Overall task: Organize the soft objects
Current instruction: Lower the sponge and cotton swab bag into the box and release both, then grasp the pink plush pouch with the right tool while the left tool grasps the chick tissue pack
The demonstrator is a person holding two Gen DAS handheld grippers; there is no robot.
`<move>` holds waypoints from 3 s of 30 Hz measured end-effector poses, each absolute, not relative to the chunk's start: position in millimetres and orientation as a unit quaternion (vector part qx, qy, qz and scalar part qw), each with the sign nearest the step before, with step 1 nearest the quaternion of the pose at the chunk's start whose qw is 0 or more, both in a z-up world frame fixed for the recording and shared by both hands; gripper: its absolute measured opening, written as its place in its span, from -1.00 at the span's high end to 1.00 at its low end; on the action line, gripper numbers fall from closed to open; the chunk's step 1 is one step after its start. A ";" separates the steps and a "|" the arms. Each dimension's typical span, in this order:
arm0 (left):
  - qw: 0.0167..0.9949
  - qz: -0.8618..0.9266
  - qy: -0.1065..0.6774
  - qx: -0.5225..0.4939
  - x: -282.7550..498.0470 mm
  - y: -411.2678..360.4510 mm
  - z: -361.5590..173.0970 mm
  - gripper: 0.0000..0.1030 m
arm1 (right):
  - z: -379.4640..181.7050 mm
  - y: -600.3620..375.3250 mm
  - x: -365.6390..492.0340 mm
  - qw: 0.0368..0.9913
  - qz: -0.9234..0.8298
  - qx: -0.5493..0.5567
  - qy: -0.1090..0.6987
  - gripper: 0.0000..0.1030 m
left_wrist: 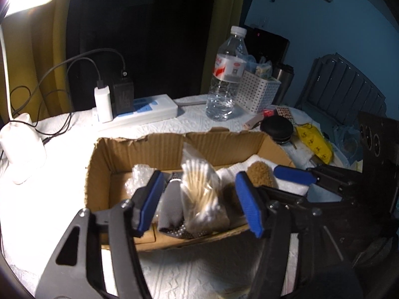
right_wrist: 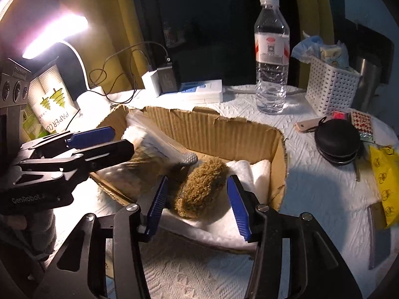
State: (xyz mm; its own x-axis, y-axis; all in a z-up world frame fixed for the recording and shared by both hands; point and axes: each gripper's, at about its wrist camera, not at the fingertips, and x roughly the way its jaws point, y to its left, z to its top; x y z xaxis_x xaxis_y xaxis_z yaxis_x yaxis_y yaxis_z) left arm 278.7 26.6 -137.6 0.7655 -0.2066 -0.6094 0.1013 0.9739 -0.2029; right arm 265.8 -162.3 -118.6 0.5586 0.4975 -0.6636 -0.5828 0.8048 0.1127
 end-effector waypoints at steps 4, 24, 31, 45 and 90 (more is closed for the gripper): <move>0.939 -0.080 0.325 -0.079 266.7 28.8 -129.0 -0.20 | -111.0 -166.6 257.5 0.885 0.301 -0.060 0.350 -0.02; 0.949 -0.088 0.297 -0.062 186.3 19.1 -102.1 -0.32 | -80.3 -181.3 177.1 0.897 0.299 -0.065 0.318 -0.02; 0.947 -0.090 0.302 -0.065 159.1 18.4 -106.9 -0.59 | -82.4 -186.6 154.5 0.899 0.296 -0.068 0.317 -0.14; 0.940 -0.088 0.324 -0.065 128.2 15.0 -125.6 -0.59 | -110.7 -201.7 121.1 0.894 0.281 -0.066 0.342 -0.36; 0.892 -0.044 0.449 -0.016 176.4 -46.0 -205.9 0.08 | -172.4 -266.1 140.9 0.865 0.326 -0.009 0.382 -0.20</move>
